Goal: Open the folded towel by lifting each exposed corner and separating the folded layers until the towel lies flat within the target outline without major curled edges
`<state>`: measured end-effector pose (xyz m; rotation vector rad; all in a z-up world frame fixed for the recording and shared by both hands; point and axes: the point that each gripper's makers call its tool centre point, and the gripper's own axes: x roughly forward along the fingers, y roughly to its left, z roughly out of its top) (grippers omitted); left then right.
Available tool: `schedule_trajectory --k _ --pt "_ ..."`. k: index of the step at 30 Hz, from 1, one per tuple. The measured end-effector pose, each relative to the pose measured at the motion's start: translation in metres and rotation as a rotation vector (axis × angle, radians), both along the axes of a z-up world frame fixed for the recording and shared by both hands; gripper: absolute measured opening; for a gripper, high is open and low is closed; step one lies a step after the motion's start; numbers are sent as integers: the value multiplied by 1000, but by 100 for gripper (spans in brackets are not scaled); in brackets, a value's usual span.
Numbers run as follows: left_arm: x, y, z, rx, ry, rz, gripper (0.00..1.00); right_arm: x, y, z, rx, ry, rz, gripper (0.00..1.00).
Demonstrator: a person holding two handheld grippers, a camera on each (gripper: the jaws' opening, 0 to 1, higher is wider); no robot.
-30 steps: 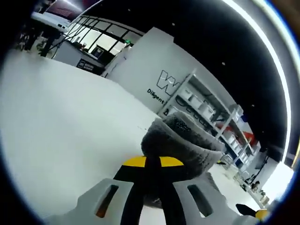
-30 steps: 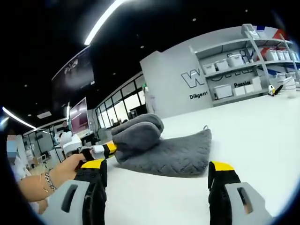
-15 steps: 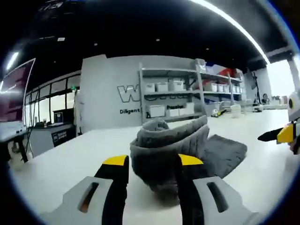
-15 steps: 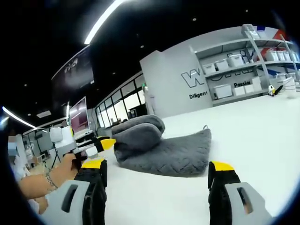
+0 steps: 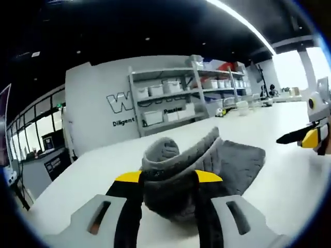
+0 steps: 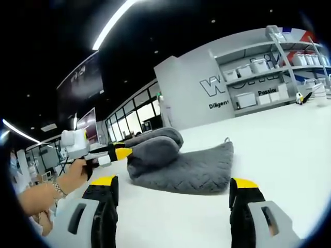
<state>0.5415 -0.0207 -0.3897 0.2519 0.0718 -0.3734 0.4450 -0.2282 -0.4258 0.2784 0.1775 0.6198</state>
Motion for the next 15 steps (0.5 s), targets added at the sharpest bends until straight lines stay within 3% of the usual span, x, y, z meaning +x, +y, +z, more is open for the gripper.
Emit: schedule_trajectory --k 2,6,11,15 --pt "1 -2 -4 6 38 -15 35 0 1 0 -1 -1 2 90" --pt "2 -2 -5 21 40 -12 28 0 0 1 2 -2 0 89" --pt "0 -2 -11 49 37 -5 10 0 0 2 8 -2 1 89" --pt "-5 0 0 -21 -6 3 8 0 0 1 6 -3 2 89"
